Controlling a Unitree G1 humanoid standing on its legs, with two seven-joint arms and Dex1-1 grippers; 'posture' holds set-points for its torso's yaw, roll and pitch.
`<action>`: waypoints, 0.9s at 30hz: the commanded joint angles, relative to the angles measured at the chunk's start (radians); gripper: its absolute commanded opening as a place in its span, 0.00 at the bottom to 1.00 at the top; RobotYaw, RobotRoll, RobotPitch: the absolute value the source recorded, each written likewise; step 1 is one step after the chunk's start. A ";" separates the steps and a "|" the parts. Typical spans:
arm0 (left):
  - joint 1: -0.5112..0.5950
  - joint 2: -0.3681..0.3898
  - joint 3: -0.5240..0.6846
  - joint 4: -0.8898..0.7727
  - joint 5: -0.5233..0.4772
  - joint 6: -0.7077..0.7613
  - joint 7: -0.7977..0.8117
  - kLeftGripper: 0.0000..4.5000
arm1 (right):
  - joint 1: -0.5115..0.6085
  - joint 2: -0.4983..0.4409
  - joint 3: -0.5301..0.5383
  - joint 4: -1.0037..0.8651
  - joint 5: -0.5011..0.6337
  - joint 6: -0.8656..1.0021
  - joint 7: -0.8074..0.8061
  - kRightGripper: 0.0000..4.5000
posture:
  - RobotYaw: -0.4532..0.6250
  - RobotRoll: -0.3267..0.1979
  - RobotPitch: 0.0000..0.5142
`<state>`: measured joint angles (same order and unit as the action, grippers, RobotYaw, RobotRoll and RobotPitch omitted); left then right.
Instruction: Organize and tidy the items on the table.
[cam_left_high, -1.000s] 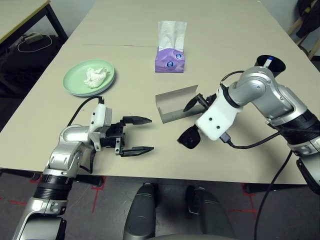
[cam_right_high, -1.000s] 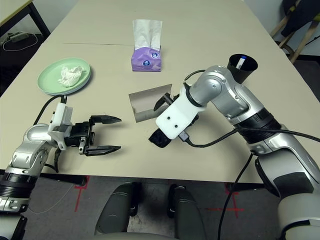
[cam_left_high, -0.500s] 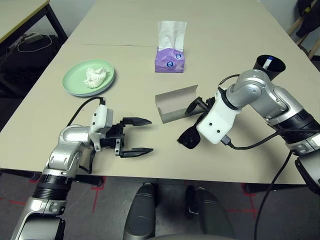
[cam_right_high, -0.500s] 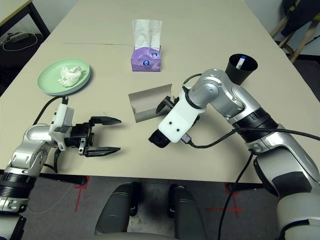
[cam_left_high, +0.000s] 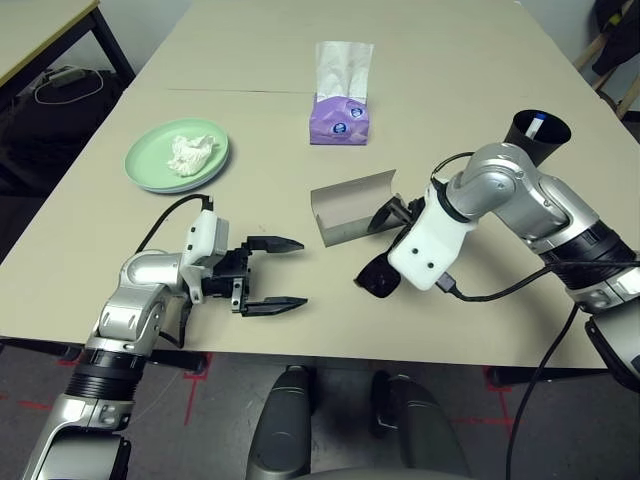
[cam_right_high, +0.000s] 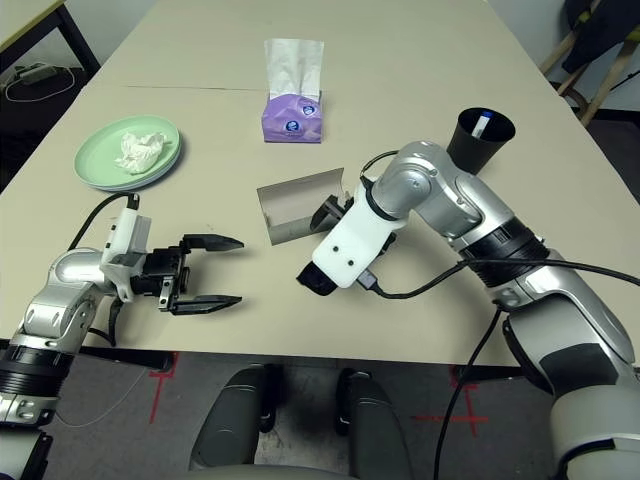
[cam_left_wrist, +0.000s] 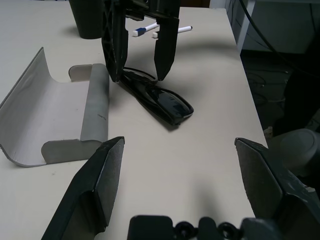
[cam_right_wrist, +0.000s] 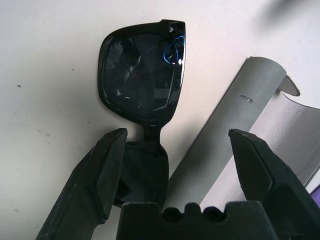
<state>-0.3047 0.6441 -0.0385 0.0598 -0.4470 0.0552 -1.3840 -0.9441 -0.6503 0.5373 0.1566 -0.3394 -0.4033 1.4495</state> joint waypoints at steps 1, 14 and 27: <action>0.009 0.005 -0.011 -0.009 0.007 0.009 -0.001 0.99 | 0.007 0.002 0.018 -0.020 0.002 -0.008 0.003 1.00 | 0.64 0.62 0.34; 0.010 0.006 -0.010 -0.010 0.015 0.002 0.005 0.99 | -0.003 0.001 0.028 -0.021 -0.008 -0.049 0.012 1.00 | 0.64 0.62 0.34; 0.010 0.009 -0.012 -0.002 0.039 -0.019 0.010 1.00 | 0.009 -0.008 0.038 0.004 -0.016 -0.090 -0.002 0.87 | 0.64 0.62 0.33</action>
<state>-0.3047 0.6441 -0.0385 0.0596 -0.4265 0.0482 -1.3733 -0.9427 -0.6517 0.5610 0.1595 -0.3507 -0.4764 1.4514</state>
